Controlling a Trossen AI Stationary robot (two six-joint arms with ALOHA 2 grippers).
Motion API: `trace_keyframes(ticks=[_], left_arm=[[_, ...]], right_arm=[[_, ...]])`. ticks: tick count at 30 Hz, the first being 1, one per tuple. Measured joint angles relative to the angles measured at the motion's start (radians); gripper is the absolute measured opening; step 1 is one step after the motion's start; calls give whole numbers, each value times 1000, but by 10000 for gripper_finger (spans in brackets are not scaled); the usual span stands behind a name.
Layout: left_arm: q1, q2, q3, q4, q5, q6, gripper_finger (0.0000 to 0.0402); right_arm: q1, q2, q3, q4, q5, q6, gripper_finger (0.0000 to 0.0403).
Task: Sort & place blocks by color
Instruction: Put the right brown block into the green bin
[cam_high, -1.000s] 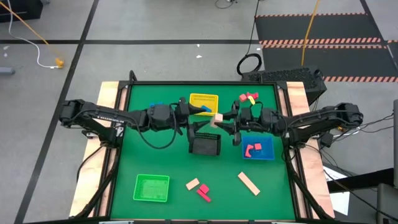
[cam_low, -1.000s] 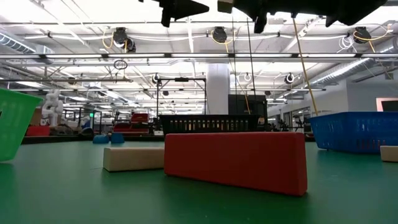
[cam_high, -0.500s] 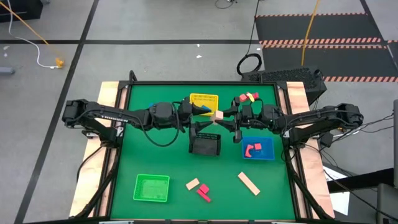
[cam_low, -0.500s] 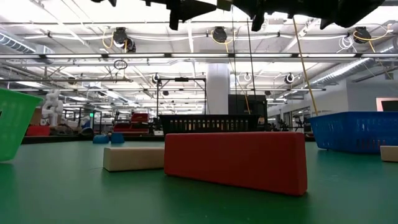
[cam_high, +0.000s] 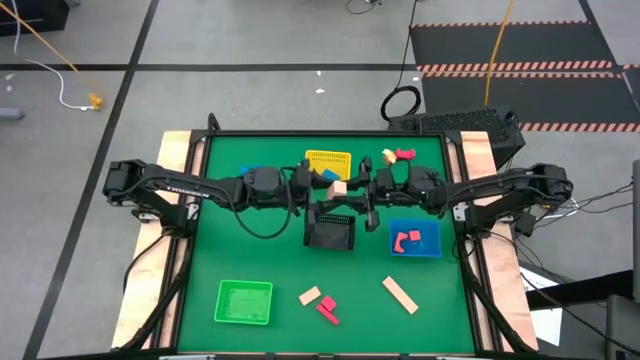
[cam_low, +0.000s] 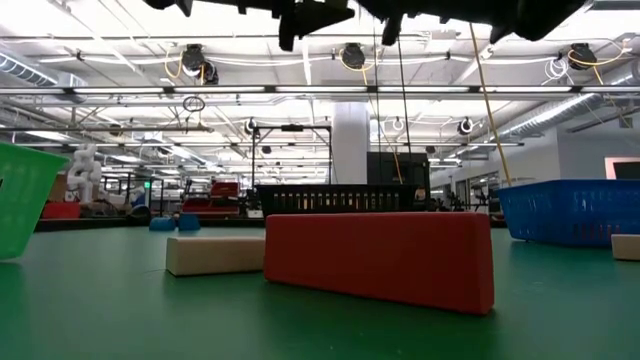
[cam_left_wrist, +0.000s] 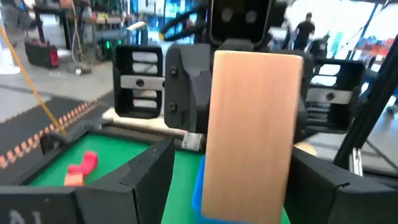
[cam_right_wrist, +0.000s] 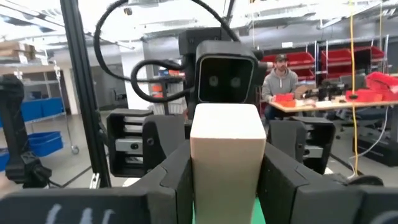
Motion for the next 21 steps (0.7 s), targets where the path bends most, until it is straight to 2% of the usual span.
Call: trace_keyframes(ticks=[6, 9, 12, 16, 21], left_arm=[[-8, -1, 2, -31, -4, -25, 238], [-9, -1, 3, -27, 1, -32, 197], [-9, -1, 3, -34, 5, -34, 138], [-9, 0, 2, -43, 16, -78, 133], [-10, 0, 2, -42, 92, -142, 133]], right_arm=[[0, 3, 5, 12, -19, -1, 116], [-1, -1, 5, 10, -23, 27, 116], [-2, 0, 5, -9, -39, 95, 118], [-2, -2, 6, -47, -57, 162, 137], [-12, -30, 6, -112, -193, 233, 179]])
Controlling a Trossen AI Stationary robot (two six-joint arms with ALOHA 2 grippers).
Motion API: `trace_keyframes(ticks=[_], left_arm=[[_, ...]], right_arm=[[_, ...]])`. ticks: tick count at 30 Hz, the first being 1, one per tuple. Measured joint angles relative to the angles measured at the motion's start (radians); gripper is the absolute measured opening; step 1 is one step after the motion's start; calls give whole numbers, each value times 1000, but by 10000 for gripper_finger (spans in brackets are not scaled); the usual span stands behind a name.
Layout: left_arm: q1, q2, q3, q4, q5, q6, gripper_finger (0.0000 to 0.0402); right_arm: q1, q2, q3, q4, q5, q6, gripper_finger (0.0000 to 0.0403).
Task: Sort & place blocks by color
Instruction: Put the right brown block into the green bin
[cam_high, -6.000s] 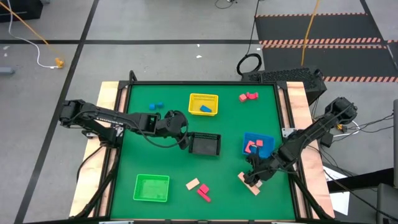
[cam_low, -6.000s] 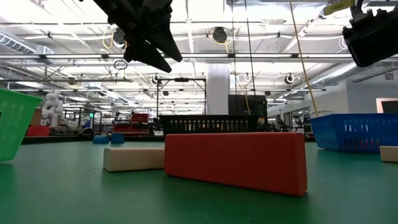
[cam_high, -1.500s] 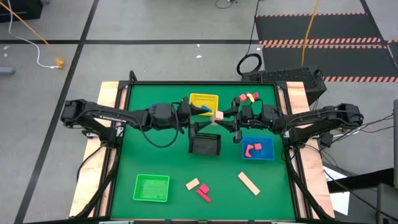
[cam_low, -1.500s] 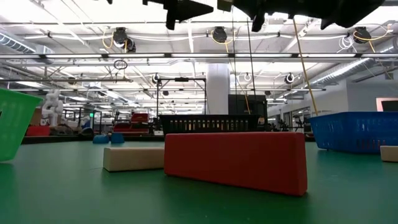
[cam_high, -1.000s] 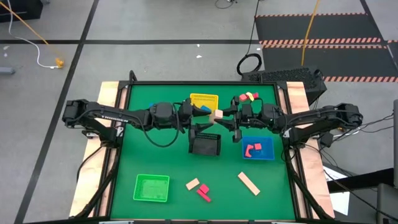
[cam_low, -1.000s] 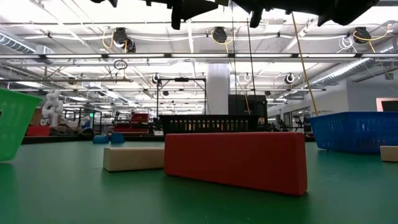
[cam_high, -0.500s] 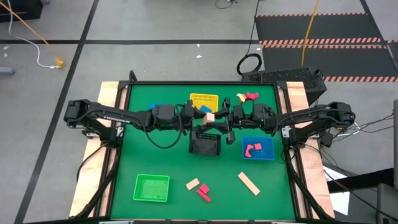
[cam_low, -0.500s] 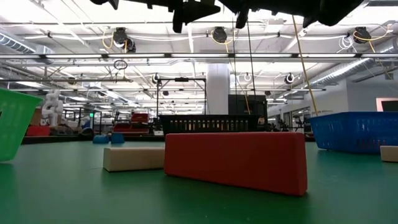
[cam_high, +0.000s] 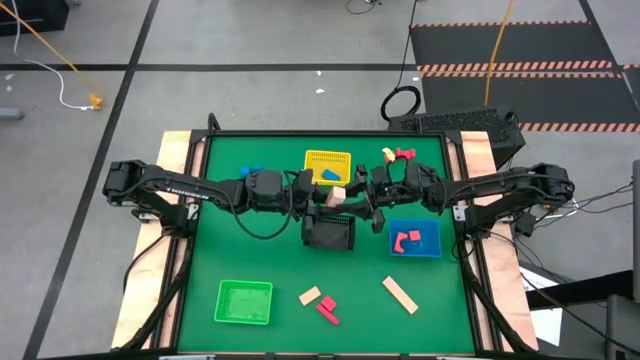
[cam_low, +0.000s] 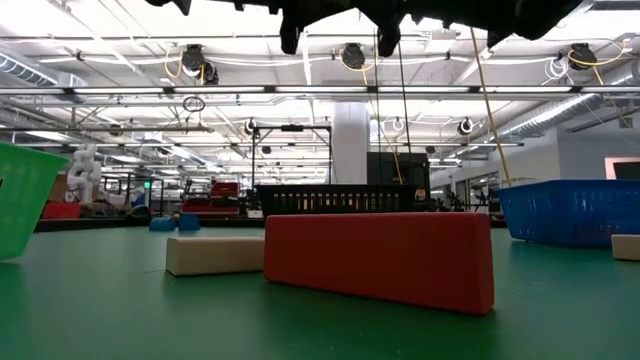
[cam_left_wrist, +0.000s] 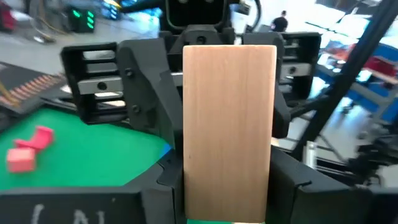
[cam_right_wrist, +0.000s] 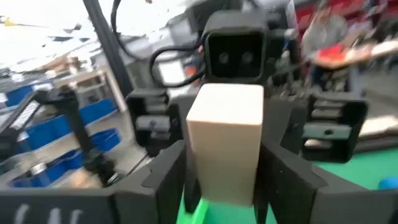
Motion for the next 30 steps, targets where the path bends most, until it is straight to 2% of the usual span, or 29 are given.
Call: trace_keyframes(ticks=[5, 9, 13, 17, 24, 27, 30], left_arm=[[-3, 0, 0, -22, 17, -81, 133], [-14, -2, 2, -127, 49, -161, 133], [-38, -2, 2, -339, 218, -252, 133], [-71, -2, 2, -587, 387, -367, 133], [-243, -2, 1, -974, 515, -466, 133], [-340, -2, 1, -1058, 522, -521, 133], [-424, -2, 1, -1074, 522, -581, 133]], right_arm=[[-16, -104, 0, -227, -44, 28, 213], [-15, -206, -3, -413, -60, 42, 227], [0, -285, -3, -554, -53, 186, 229], [57, -299, -3, -697, -44, 397, 219], [242, -258, -3, -852, -72, 684, 208], [315, -241, -3, -843, -92, 791, 208], [373, -228, -3, -842, -90, 866, 208]])
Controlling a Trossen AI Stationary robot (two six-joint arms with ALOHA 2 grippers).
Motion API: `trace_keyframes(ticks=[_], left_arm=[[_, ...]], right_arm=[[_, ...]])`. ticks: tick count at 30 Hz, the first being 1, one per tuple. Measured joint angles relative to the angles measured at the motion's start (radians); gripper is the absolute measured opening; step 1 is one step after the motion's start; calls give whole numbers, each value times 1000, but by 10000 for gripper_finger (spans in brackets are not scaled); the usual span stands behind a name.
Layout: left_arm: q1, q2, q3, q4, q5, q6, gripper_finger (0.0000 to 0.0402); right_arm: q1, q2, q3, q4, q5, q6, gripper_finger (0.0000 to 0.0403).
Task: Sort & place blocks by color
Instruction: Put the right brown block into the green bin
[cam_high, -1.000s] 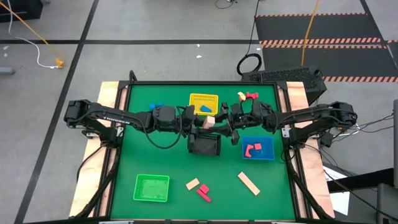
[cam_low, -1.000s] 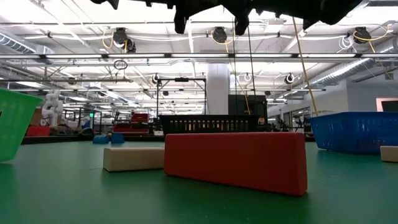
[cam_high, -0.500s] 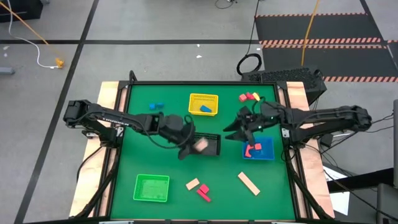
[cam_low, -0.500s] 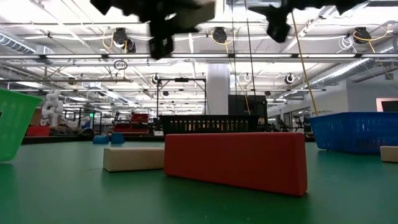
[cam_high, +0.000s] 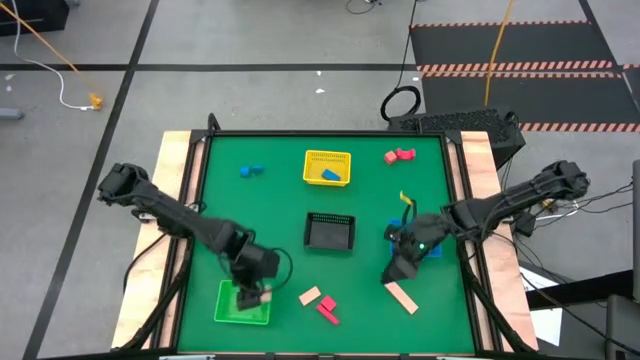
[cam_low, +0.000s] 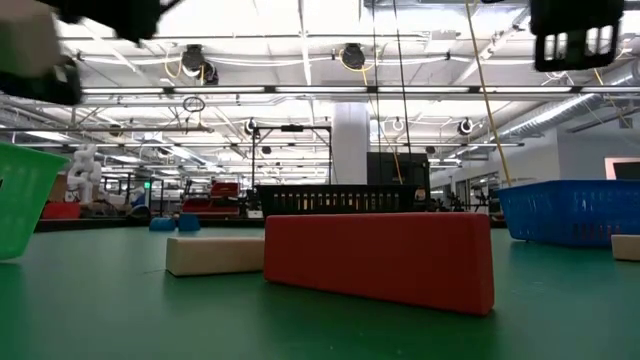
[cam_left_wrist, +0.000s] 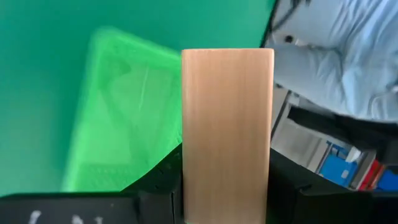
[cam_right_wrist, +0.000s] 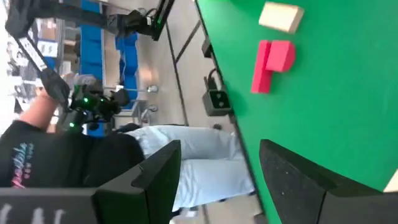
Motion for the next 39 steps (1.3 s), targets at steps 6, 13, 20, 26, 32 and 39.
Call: trace_keyframes(ticks=[6, 13, 20, 26, 32, 39], left_arm=[[-134, 0, 0, -23, -102, -95, 133], [-151, 0, 0, -48, -242, -182, 133], [-173, 0, 0, -47, -246, -235, 139], [-178, 0, 0, -46, -275, -245, 164], [-179, 0, 0, -46, -291, -245, 149], [-177, 0, 0, -41, -290, -236, 142]], right_arm=[[83, 35, 0, -83, 62, 105, 208], [111, 77, 0, -222, 80, 142, 208], [149, 115, 0, -318, 80, 209, 208], [175, 157, 0, -353, 84, 213, 208], [193, 209, 0, -350, 84, 212, 208], [193, 235, 0, -350, 80, 256, 208]])
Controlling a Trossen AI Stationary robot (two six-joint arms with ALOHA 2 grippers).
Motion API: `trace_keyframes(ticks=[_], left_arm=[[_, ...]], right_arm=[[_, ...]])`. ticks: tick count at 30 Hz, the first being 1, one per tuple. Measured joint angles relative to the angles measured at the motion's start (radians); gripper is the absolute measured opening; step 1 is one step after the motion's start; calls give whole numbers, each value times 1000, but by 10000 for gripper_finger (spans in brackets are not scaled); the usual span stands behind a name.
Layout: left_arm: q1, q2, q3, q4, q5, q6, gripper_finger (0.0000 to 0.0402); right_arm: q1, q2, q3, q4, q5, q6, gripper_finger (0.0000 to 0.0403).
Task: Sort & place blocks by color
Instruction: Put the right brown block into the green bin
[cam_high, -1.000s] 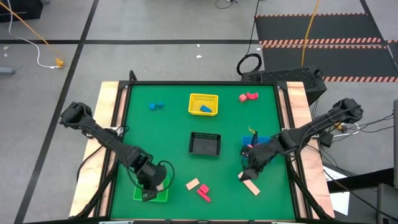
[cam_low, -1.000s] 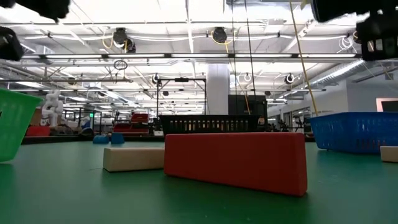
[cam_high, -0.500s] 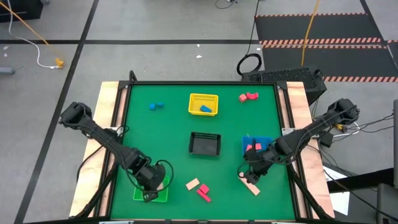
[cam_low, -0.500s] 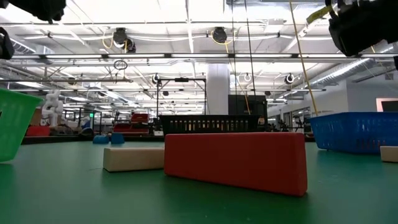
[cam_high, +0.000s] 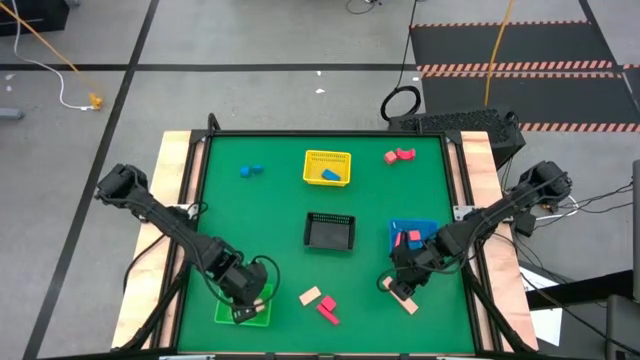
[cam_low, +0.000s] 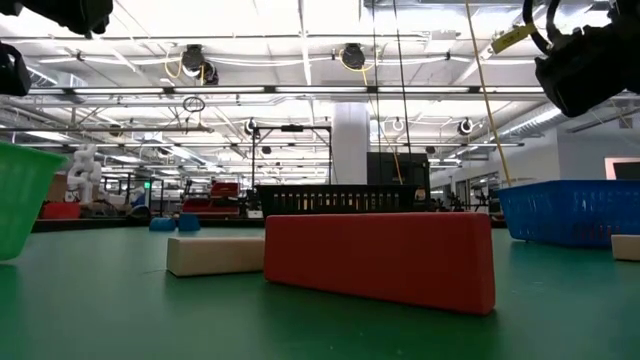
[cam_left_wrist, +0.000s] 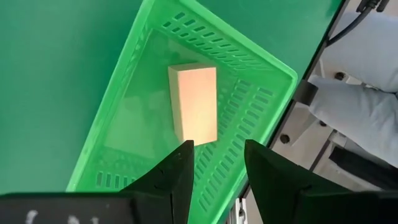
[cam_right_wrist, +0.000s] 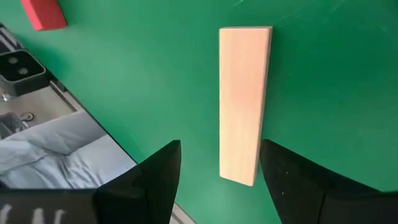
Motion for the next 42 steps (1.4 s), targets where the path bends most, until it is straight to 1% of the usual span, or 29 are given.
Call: trace_keyframes(ticks=[5, 8, 13, 15, 18, 20, 26, 33, 39, 42], left_arm=[[12, 0, 0, 1, 0, 46, 142], [17, 0, 0, -6, 0, 71, 142], [30, 0, 0, -23, -1, 108, 143], [41, 0, 0, -35, -2, 124, 143], [57, 0, 0, -47, -8, 145, 143], [68, 0, 0, -52, -9, 149, 143], [85, 0, 0, -57, -11, 148, 143], [104, 0, 0, -57, -16, 178, 143], [129, 0, 0, -58, -18, 202, 143], [138, 0, 0, -58, -19, 208, 143]], right_arm=[[0, 0, 0, -7, 5, 50, 208], [0, 0, 0, -7, 25, 71, 211], [5, 0, 0, -12, 33, 91, 232], [7, 0, 0, -32, 51, 92, 242], [7, 0, 0, -74, 53, 113, 254], [9, 4, 0, -73, 53, 126, 258], [42, 97, 0, 1, 51, 161, 258], [86, 207, 3, 36, 50, 173, 258], [97, 226, 2, 62, 57, 226, 258], [97, 228, 1, 109, 47, 254, 255]])
